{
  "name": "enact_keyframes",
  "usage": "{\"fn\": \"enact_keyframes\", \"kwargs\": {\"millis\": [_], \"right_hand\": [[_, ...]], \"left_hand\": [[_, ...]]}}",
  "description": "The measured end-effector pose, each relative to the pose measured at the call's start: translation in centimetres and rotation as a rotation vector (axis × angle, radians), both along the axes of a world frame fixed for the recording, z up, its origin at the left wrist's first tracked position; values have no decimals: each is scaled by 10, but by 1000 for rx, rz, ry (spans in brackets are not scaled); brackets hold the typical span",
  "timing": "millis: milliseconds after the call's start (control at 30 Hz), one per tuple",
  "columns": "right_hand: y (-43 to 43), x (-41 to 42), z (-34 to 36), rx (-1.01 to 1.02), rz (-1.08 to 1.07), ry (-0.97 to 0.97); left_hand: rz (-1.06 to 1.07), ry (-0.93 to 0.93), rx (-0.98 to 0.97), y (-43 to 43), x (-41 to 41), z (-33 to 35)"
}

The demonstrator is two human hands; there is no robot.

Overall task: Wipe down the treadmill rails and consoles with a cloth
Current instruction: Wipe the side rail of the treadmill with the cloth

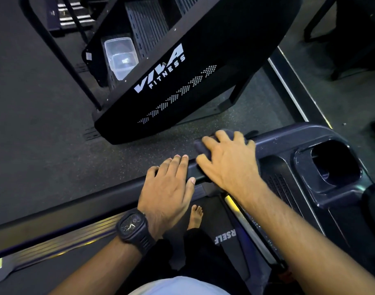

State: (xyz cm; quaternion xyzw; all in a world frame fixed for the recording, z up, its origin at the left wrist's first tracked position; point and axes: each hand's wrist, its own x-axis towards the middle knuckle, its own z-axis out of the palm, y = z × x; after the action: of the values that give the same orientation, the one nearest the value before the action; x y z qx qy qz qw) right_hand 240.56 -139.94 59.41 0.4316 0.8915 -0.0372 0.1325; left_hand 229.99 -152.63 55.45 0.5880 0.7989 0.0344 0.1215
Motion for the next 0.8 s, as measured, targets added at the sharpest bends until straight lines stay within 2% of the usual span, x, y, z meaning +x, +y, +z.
{"fn": "enact_keyframes", "kwargs": {"millis": [100, 233, 333, 400, 500, 600, 700, 800], "right_hand": [[16, -17, 0, -128, 129, -41], [55, -26, -1, -171, -71, -268], [43, -7, -2, -82, -128, -180], [21, 0, -1, -24, -24, -90], [19, -11, -4, -97, 97, -33], [40, -16, -1, -183, -43, -172], [35, 1, -1, -78, -237, -136], [7, 6, -1, 29, -131, -30]], "left_hand": [[-29, 14, -5, 2, 0, -1], [-44, 13, -10, 4, 2, 0], [-26, -3, -12, 5, 3, 0], [-25, -4, -17, 5, 5, 0], [-38, 6, -36, 11, 3, 0], [-42, -7, -52, 15, 4, 0], [-43, -13, -48, 18, 7, 0], [-49, -9, -59, 21, 9, 0]]}}
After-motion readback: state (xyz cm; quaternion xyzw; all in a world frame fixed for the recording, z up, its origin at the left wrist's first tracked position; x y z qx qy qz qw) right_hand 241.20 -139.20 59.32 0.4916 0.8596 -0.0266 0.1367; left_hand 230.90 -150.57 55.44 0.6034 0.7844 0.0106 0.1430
